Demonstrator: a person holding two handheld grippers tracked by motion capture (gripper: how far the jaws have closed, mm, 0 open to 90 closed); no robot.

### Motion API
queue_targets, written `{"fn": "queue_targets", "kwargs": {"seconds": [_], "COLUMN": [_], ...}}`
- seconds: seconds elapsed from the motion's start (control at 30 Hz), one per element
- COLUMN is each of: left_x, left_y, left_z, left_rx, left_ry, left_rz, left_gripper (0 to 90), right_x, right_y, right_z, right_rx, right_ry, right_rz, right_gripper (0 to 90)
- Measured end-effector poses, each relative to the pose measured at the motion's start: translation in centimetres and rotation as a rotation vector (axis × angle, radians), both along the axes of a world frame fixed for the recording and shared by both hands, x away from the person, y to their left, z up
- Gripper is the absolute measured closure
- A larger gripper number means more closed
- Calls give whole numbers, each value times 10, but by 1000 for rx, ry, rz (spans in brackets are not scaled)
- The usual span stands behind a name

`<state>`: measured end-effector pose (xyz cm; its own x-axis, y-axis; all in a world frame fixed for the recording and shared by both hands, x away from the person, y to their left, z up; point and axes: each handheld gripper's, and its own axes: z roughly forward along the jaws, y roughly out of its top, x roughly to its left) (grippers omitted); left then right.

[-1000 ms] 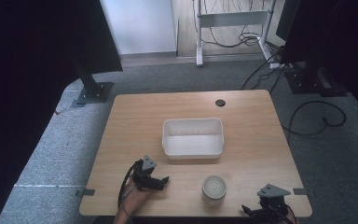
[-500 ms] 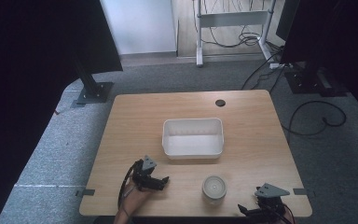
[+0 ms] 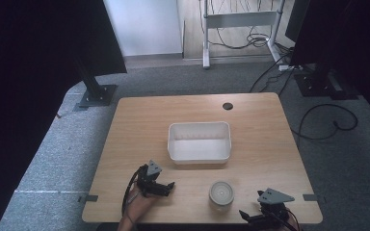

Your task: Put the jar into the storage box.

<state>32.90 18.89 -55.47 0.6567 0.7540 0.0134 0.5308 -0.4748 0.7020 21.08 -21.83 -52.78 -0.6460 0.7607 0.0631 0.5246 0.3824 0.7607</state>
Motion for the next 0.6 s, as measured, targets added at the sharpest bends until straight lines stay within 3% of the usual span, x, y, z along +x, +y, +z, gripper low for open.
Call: {"fn": "queue_targets", "kwargs": {"seconds": [0.6], "left_x": [0], "left_y": [0], "left_z": [0], "left_rx": [3], "left_ry": [0], "left_rz": [-2], "left_gripper": [0], "right_x": [3], "right_y": [27], "right_z": [4], "right_rx": [34], "right_ry": [-27], "right_rz": [92], "right_gripper": [23]}}
